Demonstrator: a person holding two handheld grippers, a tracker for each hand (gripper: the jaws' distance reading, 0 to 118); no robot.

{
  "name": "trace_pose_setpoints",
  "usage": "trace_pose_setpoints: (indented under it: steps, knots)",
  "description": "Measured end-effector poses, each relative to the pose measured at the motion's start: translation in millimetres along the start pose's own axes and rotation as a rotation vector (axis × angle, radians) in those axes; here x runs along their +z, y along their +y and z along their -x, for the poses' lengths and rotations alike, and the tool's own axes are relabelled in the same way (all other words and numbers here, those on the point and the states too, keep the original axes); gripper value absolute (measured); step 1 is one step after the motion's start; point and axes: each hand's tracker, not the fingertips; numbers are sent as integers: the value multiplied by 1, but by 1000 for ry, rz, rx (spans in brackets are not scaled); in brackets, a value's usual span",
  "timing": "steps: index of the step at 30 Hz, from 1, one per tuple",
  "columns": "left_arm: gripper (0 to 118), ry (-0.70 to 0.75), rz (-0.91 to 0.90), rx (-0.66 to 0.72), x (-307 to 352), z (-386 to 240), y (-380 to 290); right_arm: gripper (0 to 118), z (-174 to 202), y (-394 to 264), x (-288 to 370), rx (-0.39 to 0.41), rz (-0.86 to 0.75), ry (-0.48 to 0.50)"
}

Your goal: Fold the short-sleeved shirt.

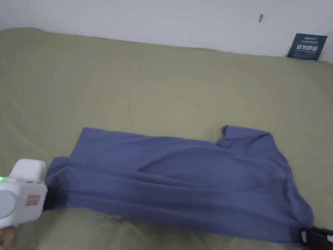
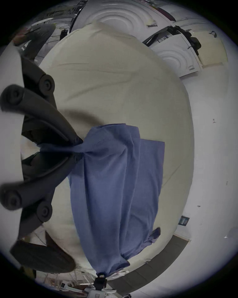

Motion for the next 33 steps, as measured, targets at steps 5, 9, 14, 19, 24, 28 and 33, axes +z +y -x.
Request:
trace_pose_setpoints:
  steps: [5,9,14,19,24,28,33]
  knots:
    - [6,-8,62,-7,6,13,-42,9,1,-36,9,16,50,26]
    - [9,-6,65,12,4,15,-42,32,6,-39,4,18,65,27]
    - [118,-21,-40,10,18,15,-24,111,0,-25,1,33,70,9]
    - [66,-24,-115,59,12,20,28,1,5,27,3,4,-41,25]
    - [0,27,-119,80,-34,13,87,0,10,67,-32,22,-70,-13]
    - [1,8,-82,113,-79,13,128,0,7,94,-59,37,-56,-40]
    - [114,71,10,65,-133,3,159,0,1,123,-99,47,-39,-58]
